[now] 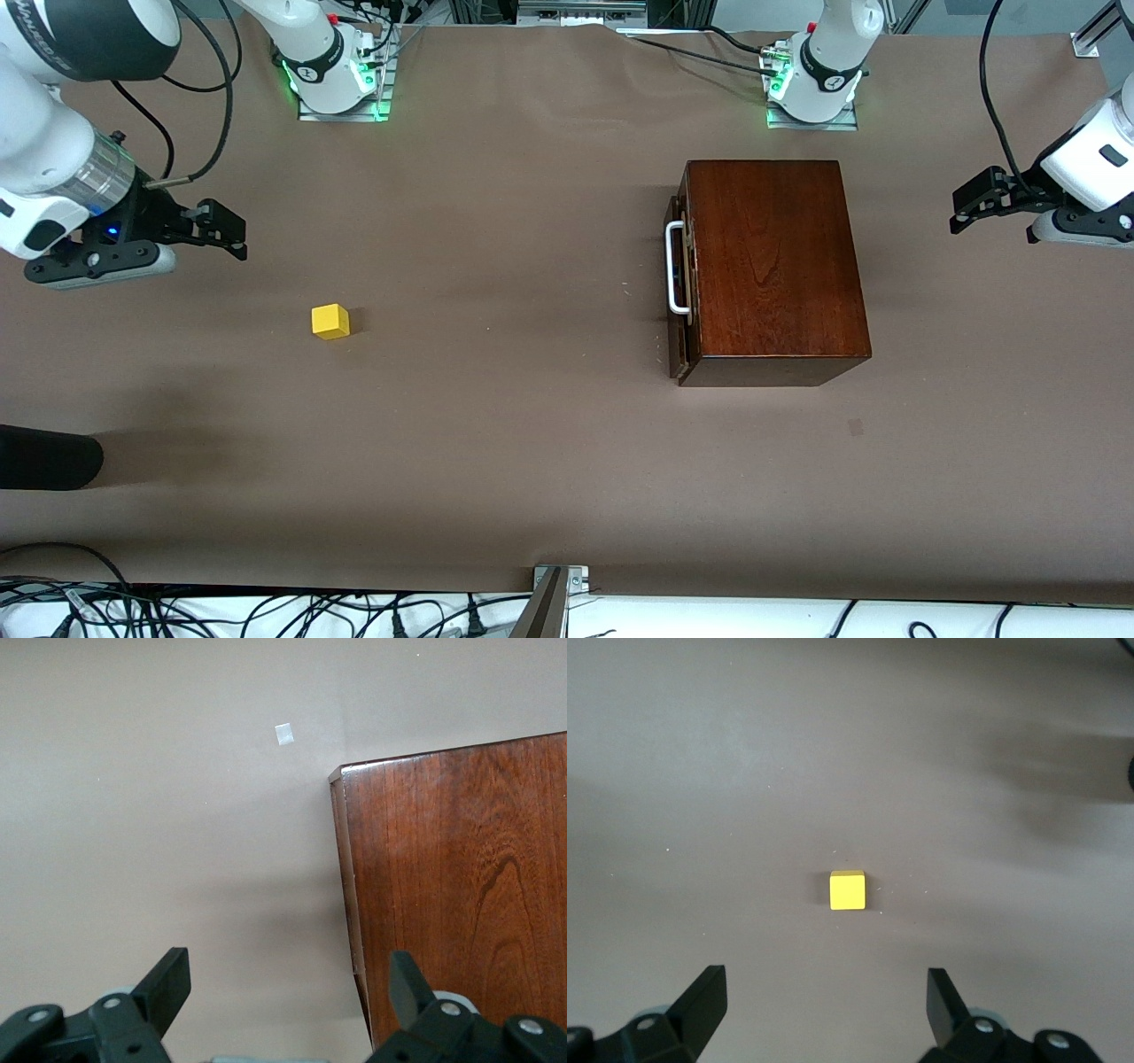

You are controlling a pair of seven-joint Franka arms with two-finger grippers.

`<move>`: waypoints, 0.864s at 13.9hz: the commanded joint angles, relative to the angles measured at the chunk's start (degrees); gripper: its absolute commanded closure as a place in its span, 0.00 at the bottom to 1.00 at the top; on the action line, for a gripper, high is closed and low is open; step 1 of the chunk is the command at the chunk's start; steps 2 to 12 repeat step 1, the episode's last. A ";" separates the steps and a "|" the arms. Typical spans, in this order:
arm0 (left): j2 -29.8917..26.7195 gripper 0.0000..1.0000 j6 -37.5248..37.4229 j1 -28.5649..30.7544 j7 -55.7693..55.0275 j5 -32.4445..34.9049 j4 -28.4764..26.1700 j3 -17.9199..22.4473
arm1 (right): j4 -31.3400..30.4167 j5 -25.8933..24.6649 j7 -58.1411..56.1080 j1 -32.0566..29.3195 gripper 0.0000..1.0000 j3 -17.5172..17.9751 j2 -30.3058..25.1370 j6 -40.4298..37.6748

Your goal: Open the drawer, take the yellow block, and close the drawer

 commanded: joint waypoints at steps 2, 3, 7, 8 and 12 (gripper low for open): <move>-0.68 0.00 0.62 -1.00 -0.85 -0.67 -0.68 0.74 | 2.45 0.30 0.22 -0.49 0.00 0.03 0.96 -1.65; -0.68 0.00 0.62 -1.00 -0.85 -0.67 -0.68 0.74 | 2.45 0.30 0.22 -0.49 0.00 0.03 0.96 -1.65; -0.68 0.00 0.62 -1.00 -0.85 -0.67 -0.68 0.74 | 2.45 0.30 0.22 -0.49 0.00 0.03 0.96 -1.65; -0.68 0.00 0.62 -1.00 -0.85 -0.67 -0.68 0.74 | 2.45 0.30 0.22 -0.49 0.00 0.03 0.96 -1.65; -0.68 0.00 0.62 -1.00 -0.85 -0.67 -0.68 0.74 | 2.45 0.30 0.22 -0.49 0.00 0.03 0.96 -1.65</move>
